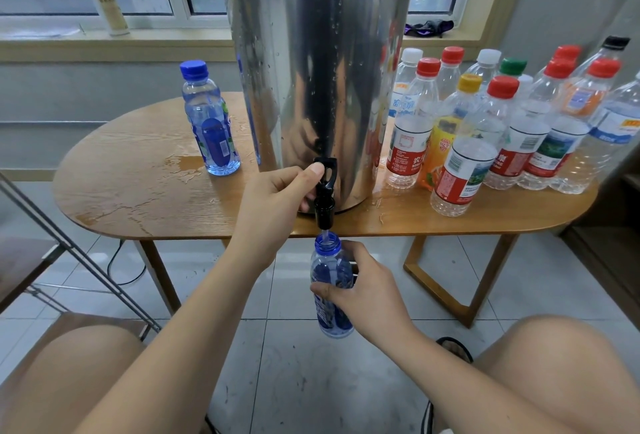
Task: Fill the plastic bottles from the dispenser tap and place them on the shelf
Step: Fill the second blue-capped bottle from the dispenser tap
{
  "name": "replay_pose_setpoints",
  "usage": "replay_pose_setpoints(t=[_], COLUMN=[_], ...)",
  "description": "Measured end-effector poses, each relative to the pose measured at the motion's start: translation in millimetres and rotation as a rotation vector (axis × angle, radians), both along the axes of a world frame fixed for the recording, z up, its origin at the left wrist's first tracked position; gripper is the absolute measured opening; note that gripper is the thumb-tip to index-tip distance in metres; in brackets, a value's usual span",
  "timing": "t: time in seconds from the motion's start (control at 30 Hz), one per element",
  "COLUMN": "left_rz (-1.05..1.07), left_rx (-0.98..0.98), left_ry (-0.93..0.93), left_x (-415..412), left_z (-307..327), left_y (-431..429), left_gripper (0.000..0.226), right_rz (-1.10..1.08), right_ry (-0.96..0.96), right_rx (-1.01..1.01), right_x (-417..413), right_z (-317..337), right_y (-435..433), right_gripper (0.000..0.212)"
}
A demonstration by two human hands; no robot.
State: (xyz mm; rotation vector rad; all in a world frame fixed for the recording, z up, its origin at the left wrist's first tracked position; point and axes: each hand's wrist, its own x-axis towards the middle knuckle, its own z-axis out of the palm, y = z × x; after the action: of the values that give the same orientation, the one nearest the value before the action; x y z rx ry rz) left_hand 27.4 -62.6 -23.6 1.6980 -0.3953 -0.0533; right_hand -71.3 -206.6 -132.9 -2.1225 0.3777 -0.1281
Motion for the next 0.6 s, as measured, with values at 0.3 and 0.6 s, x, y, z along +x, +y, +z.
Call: replay_pose_setpoints(t=[0.3, 0.6], left_rz=[0.000, -0.006], left_rx=[0.010, 0.027], left_ry=[-0.001, 0.001], left_x=[0.2, 0.0], left_z=[0.4, 1.7], left_y=[0.6, 0.9], left_gripper=[0.046, 0.045], right_rz=[-0.010, -0.010], right_ry=[0.048, 0.020], right_rx=[-0.015, -0.008], right_x=[2.3, 2.4], right_z=[-0.7, -0.7], right_y=[1.4, 1.4], right_gripper=[0.082, 0.078])
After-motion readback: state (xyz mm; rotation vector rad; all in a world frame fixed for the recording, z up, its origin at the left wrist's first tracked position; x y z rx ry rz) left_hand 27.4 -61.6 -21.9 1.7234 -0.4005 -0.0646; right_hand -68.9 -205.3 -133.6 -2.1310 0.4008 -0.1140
